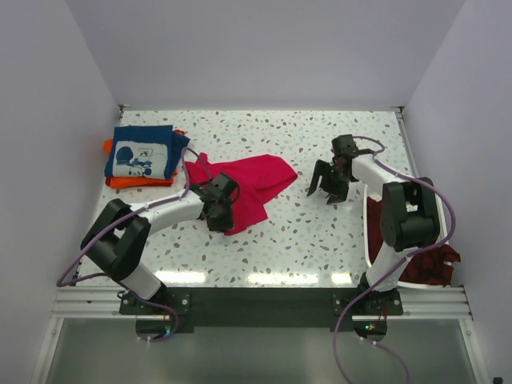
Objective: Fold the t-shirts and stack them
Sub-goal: Flatten the tshirt out
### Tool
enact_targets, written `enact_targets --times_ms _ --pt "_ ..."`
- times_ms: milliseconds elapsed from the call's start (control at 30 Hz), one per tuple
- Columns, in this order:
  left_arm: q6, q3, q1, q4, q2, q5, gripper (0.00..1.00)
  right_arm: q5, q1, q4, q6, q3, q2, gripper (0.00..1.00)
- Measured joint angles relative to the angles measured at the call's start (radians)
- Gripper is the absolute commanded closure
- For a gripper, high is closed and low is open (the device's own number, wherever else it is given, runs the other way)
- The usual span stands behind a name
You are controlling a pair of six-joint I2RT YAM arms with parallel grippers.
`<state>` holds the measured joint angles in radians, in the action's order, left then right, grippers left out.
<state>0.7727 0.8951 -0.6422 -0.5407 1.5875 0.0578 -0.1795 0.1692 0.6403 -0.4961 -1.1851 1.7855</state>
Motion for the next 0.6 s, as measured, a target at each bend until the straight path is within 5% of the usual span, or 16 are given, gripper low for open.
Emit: enact_targets --times_ms 367,500,600 --pt "0.002 -0.006 0.0 0.001 0.007 0.01 0.63 -0.004 0.0 0.0 0.0 0.0 0.0 0.24" --pt "0.005 -0.01 0.0 0.014 0.012 0.006 1.0 -0.011 0.0 0.0 0.0 0.0 0.0 0.24" --pt "-0.006 -0.009 0.0 0.021 0.014 0.003 1.0 -0.023 0.0 0.004 0.0 -0.015 0.003 0.24"
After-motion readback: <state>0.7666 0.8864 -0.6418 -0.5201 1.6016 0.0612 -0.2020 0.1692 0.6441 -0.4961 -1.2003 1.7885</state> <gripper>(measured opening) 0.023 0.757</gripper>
